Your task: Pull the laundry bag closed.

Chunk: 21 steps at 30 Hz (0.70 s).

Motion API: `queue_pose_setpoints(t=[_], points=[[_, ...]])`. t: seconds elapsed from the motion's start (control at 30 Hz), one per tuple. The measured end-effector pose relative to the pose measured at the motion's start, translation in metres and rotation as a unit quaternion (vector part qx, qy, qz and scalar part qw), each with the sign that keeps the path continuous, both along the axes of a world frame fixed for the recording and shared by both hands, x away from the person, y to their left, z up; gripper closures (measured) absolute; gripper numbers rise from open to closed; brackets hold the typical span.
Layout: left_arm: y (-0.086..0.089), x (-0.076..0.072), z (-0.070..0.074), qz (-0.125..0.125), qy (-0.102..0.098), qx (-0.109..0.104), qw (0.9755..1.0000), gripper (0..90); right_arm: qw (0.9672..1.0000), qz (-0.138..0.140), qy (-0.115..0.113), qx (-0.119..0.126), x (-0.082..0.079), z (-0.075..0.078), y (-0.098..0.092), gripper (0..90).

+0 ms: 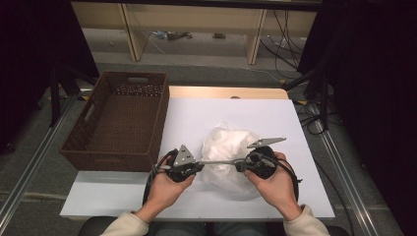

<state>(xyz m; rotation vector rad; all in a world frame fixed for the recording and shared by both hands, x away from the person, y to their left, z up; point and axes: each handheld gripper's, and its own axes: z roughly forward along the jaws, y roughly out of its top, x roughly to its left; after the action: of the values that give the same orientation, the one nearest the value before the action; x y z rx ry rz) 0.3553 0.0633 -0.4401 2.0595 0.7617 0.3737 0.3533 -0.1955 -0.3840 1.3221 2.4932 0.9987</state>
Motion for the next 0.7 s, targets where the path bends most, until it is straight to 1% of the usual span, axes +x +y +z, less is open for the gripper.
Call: queue_pose_setpoints(t=[0.1, 0.13, 0.17, 0.2, 0.23, 0.4, 0.43, 0.47, 0.6, 0.63, 0.67, 0.7], points=[[0.0005, 0.0003, -0.0002, -0.001, 0.004, -0.002, 1.0, 87.1, 1.0, 0.0, 0.0, -0.001, 0.0003, 0.0003, -0.0013, 86.8], [0.0004, 0.0002, -0.0001, 0.0, 0.0, 0.0, 1.0, 87.0, 1.0, -0.002, 0.0, 0.0, 0.0002, 0.0002, -0.0014, 86.8], [0.0004, 0.0004, -0.0002, -0.002, 0.001, -0.001, 1.0, 87.0, 0.9999, -0.009, -0.005, -0.009, -0.0006, 0.001, -0.0017, 86.8], [0.0004, 0.0004, -0.0002, -0.001, 0.001, -0.001, 1.0, 87.0, 0.9997, -0.018, 0.013, 0.002, -0.0027, 0.0015, -0.0002, 86.8], [0.0003, 0.0001, -0.0002, 0.001, 0.001, 0.0, 1.0, 87.0, 0.9999, -0.009, 0.005, 0.003, -0.001, 0.0002, -0.0016, 86.8], [0.0005, 0.0004, -0.0003, -0.001, 0.001, -0.002, 1.0, 87.0, 0.9999, -0.01, 0.007, 0.007, -0.001, 0.0001, -0.0024, 86.8], [0.0003, 0.0, -0.0002, 0.001, 0.002, -0.001, 1.0, 87.0, 1.0, -0.004, 0.0, 0.0, 0.0, 0.0001, -0.0033, 86.8], [0.0001, 0.0, -0.0001, 0.0, 0.0, 0.0, 1.0, 87.0, 1.0, 0.001, 0.003, 0.002, 0.0005, 0.0003, -0.0042, 86.8], [0.0003, 0.0, -0.0002, 0.001, 0.0, 0.001, 1.0, 87.1, 1.0, -0.002, 0.0, 0.0, 0.0, 0.0, -0.0039, 86.8], [0.0007, 0.0004, -0.0003, -0.001, 0.001, 0.0, 1.0, 87.1, 0.9999, -0.009, -0.002, -0.007, -0.0008, 0.0009, -0.0042, 86.8], [0.0012, 0.0005, 0.0, -0.002, 0.003, 0.002, 1.0, 87.0, 0.9999, -0.009, 0.006, 0.002, -0.0009, 0.0003, -0.0039, 86.8], [0.001, 0.0004, -0.0002, -0.003, 0.005, 0.0, 1.0, 87.0, 0.9999, -0.01, 0.003, 0.003, -0.0005, 0.0001, -0.0048, 86.8]])
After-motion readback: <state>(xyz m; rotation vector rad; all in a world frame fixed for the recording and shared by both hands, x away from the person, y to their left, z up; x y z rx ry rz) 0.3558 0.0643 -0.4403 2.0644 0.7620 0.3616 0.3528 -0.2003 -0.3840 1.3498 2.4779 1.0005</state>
